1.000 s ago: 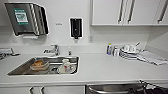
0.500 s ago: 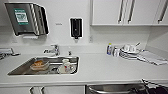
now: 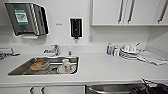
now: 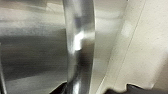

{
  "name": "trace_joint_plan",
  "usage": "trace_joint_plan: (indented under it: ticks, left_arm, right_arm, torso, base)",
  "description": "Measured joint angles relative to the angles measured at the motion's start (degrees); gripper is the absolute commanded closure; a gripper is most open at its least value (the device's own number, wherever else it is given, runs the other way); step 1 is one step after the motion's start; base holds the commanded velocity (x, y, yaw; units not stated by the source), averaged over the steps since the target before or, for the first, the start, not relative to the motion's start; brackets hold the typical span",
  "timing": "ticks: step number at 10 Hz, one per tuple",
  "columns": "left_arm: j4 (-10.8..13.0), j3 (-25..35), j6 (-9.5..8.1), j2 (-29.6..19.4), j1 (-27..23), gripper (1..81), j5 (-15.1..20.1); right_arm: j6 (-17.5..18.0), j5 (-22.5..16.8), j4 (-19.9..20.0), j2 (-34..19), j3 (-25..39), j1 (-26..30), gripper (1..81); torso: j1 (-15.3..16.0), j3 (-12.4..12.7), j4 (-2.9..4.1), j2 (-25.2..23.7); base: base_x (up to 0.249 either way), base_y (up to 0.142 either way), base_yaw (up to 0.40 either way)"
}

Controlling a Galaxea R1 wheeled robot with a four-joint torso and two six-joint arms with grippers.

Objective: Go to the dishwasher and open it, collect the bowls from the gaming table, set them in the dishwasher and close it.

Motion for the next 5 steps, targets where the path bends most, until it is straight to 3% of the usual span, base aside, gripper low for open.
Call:
trace_joint_plan:
  ticks: [1,2,5]
  left_arm:
    - [0.0,0.0,-0.02,0.0,0.0,1.0,0.0]
    - [0.0,0.0,-0.02,0.0,0.0,1.0,0.0]
    - [0.0,0.0,0.0,0.0,0.0,1.0,0.0]
  right_arm:
    - [3.3,-1.3,-3.9,0.5,0.7,0.0,1.0]
    - [4.5,-2.7,-5.8,1.9,0.6,0.0,1.0]
    - [5.0,-2.2,-7.2,4.9,-2.4,-1.5,1.0]
  torso:
    - [0.0,0.0,0.0,0.0]
    - [0.0,0.0,0.0,0.0]
    - [0.0,0.0,0.0,0.0]
  base:
    - [0.0,0.0,0.0]
    - [0.0,0.0,0.0]
    - [0.0,0.0,0.0]
